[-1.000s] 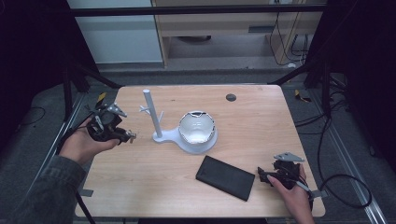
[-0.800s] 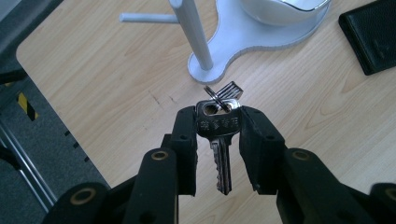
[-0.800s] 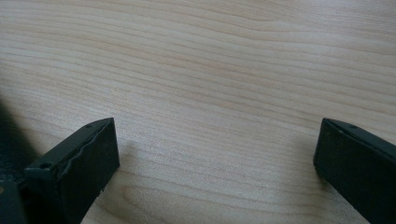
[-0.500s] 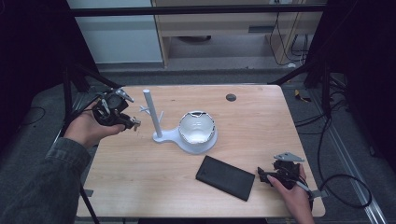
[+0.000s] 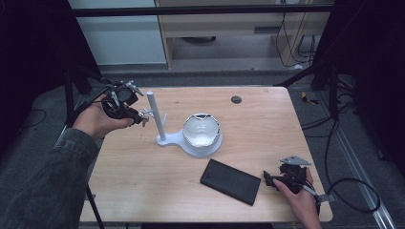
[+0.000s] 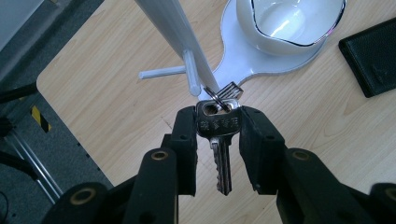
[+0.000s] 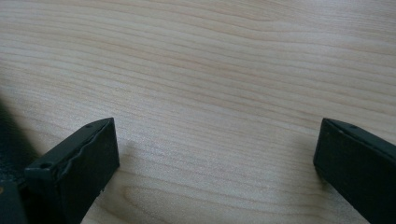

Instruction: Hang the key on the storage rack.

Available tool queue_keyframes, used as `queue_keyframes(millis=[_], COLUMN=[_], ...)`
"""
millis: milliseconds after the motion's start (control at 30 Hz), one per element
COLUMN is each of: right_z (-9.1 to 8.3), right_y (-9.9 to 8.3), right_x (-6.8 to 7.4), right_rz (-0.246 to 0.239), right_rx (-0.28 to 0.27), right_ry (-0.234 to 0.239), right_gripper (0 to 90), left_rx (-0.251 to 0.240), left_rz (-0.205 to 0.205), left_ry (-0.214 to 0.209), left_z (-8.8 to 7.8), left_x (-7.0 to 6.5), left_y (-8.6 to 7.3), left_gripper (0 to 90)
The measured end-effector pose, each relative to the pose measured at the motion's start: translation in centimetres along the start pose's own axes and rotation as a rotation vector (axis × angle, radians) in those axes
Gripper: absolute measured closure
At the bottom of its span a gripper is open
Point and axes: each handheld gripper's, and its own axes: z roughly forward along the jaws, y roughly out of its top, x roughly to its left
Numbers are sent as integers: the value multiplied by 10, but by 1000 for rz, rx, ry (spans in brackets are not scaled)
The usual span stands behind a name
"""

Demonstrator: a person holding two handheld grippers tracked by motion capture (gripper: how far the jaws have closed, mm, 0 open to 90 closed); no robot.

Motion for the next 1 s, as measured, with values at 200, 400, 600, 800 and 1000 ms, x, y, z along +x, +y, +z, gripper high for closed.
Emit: queue_keyframes(millis=[200,400,600,800,1000], right_z=[0,0,0,0,0], right_y=[0,0,0,0,0], right_x=[0,0,0,0,0], right_rz=[0,0,1,-4,-4], right_rx=[0,0,0,0,0], right_ry=[1,1,1,1,0], right_gripper=[5,5,5,5,5], left_rx=[4,12,9,13,18], left_rz=[5,9,-1,-10,-19], left_ry=[-6,-3,-2,-1,3], left_z=[4,8,10,12,14], left_x=[0,1,4,8,11], left_y=[2,6,7,5,3], left_gripper=[677,677,677,677,677])
